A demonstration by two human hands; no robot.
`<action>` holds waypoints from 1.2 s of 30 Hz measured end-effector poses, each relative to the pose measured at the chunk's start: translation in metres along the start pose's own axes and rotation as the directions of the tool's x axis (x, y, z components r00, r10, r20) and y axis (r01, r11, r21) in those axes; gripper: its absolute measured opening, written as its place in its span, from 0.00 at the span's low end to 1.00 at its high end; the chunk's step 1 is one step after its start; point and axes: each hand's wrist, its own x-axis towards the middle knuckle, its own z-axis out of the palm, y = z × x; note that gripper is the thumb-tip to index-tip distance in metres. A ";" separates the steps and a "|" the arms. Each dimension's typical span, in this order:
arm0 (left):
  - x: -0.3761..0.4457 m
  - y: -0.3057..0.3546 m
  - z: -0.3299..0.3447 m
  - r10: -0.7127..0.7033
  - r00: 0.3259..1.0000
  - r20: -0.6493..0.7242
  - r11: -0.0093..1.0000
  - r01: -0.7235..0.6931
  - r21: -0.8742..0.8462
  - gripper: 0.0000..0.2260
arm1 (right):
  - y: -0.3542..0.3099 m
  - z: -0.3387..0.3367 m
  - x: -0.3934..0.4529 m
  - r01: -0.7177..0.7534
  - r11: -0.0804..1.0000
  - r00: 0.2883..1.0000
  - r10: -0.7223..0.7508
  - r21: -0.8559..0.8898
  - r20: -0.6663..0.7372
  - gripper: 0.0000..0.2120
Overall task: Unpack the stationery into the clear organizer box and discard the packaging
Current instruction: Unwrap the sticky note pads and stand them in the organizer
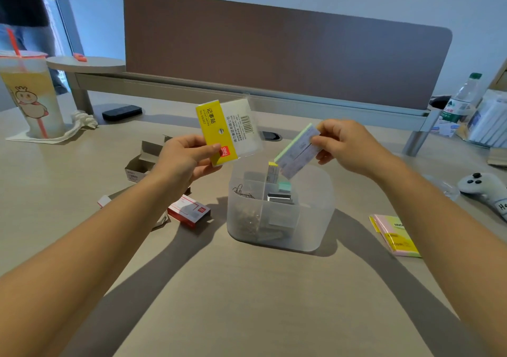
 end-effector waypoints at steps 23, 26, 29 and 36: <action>0.007 -0.009 -0.005 -0.026 0.999 0.023 1.000 0.025 0.013 0.06 | -0.012 0.037 0.011 -0.045 0.988 0.969 0.080 -0.148 0.236 0.07; 0.005 -0.010 -0.004 -0.032 0.999 0.025 0.999 0.032 0.010 0.06 | -0.009 0.034 0.007 -0.074 0.992 0.990 0.086 -0.101 0.114 0.13; 0.004 -0.010 -0.003 -0.036 0.999 0.028 0.999 0.036 0.005 0.06 | -0.005 0.030 -0.001 -0.050 0.990 0.993 0.063 -0.132 0.096 0.12; -0.003 -0.008 0.001 -0.028 0.999 0.030 1.000 0.028 0.008 0.06 | -0.002 0.031 -0.015 -0.007 0.987 0.980 0.038 -0.160 0.194 0.08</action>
